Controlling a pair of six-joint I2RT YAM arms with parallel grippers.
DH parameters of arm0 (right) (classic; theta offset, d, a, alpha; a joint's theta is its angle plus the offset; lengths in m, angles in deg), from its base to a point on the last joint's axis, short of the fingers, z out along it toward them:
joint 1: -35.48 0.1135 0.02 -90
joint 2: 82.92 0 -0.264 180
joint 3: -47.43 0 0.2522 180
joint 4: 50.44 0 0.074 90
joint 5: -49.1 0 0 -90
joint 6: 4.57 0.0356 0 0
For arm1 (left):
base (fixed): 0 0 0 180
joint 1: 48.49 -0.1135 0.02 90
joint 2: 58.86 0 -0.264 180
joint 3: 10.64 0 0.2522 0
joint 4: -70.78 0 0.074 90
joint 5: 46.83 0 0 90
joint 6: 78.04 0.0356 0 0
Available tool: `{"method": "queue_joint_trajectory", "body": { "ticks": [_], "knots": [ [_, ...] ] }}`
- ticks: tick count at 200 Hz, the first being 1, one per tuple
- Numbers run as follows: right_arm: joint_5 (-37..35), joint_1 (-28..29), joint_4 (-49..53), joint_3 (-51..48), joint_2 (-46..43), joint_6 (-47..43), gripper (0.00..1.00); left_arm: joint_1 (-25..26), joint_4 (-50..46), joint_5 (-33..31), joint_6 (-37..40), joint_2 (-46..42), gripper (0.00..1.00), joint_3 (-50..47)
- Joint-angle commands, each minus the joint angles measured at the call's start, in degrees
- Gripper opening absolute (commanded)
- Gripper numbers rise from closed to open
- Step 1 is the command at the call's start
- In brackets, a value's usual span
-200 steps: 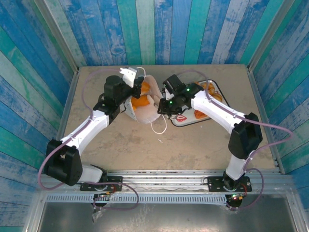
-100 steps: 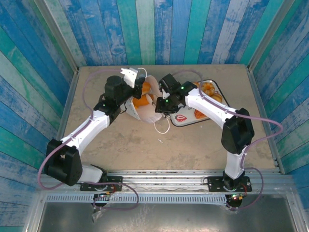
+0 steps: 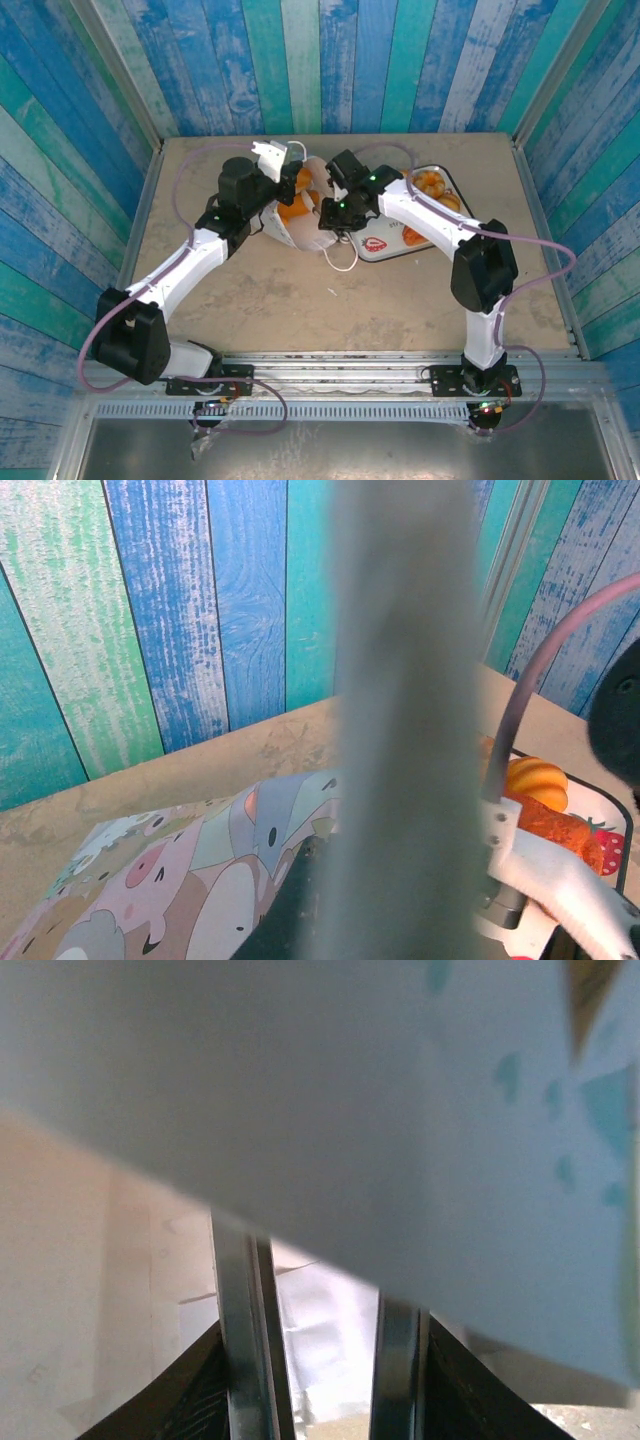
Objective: Take the fake bread out of the paper bag
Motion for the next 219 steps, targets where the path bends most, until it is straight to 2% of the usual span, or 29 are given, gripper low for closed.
{"method": "queue_joint_trajectory", "body": {
  "ticks": [1,44,118,138,219],
  "knots": [
    [1.7,-0.3,0.1,1.4,1.2,-0.1,0.42,0.6,4.3,1.1,-0.3,0.1,0.01,0.5],
    [2.6,-0.3,-1.1,1.5,0.0,-1.1,0.35,0.7,4.0,0.2,-0.9,0.8,0.01,1.2],
    [1.7,0.2,-1.1,2.1,-4.3,-3.8,0.11,0.7,1.7,-3.9,-3.2,3.2,0.0,3.0],
    [-0.3,0.6,0.4,3.0,-5.5,-4.9,0.01,0.7,1.0,-4.8,-3.5,3.8,0.0,3.5],
    [-11.7,2.6,8.2,5.2,-10.9,-9.0,0.0,0.7,-0.3,-8.7,-5.1,4.6,0.0,4.7]
  ]
}}
